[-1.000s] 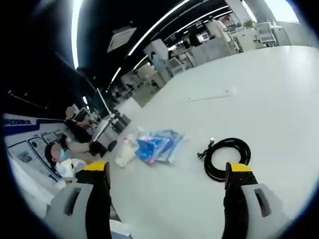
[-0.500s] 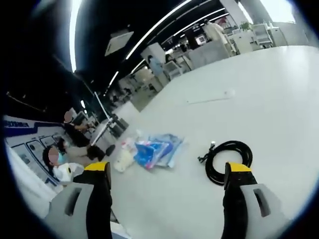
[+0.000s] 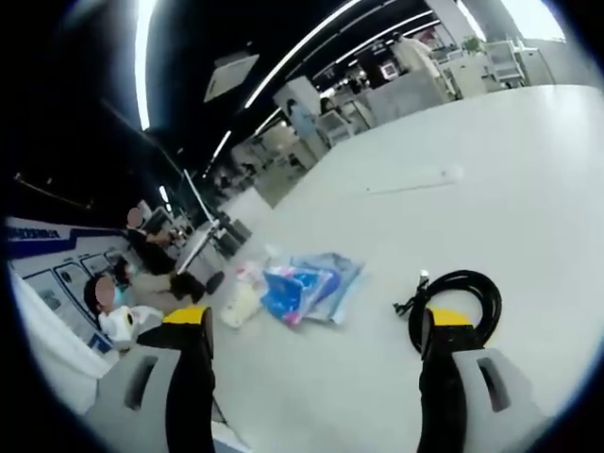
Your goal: Arrange the tabletop items into an orderly group along one side of the table until the central work area is clear of visible clutter.
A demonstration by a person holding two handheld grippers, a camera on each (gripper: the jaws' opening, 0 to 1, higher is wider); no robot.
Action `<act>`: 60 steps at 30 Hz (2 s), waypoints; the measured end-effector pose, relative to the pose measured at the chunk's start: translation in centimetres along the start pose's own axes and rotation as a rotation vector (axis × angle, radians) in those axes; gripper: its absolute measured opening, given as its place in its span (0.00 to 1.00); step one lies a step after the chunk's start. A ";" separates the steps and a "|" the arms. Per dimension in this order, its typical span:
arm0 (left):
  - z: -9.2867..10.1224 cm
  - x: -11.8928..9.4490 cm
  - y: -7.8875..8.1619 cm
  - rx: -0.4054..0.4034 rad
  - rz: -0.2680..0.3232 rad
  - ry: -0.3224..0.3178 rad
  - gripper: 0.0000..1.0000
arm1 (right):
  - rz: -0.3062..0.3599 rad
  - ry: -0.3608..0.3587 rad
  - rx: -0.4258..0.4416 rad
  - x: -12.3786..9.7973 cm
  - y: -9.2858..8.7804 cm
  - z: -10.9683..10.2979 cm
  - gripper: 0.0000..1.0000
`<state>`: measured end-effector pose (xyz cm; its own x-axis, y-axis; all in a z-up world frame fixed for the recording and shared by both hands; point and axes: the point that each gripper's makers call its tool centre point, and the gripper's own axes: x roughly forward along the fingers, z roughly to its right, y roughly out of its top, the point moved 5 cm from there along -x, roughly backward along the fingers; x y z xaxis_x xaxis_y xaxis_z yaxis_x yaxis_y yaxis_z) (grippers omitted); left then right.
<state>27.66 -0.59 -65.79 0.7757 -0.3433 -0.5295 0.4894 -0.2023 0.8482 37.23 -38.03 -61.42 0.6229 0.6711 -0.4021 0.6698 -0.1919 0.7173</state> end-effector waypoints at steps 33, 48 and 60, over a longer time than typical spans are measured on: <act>1.7 8.7 7.8 -0.079 0.018 -0.128 0.85 | -0.090 -0.035 -0.035 2.7 -1.1 -0.1 0.84; 1.7 11.8 8.7 -0.086 -0.021 -0.177 0.84 | -0.148 -0.020 -0.061 4.8 -1.8 -0.7 0.80; 1.7 13.4 8.7 -0.090 -0.045 -0.201 0.83 | -0.155 -0.028 -0.067 6.4 -1.3 -0.6 0.77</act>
<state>41.60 -8.54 -65.43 0.6618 -0.5132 -0.5466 0.5625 -0.1422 0.8145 40.14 -33.03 -64.61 0.5260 0.6686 -0.5256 0.7306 -0.0389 0.6817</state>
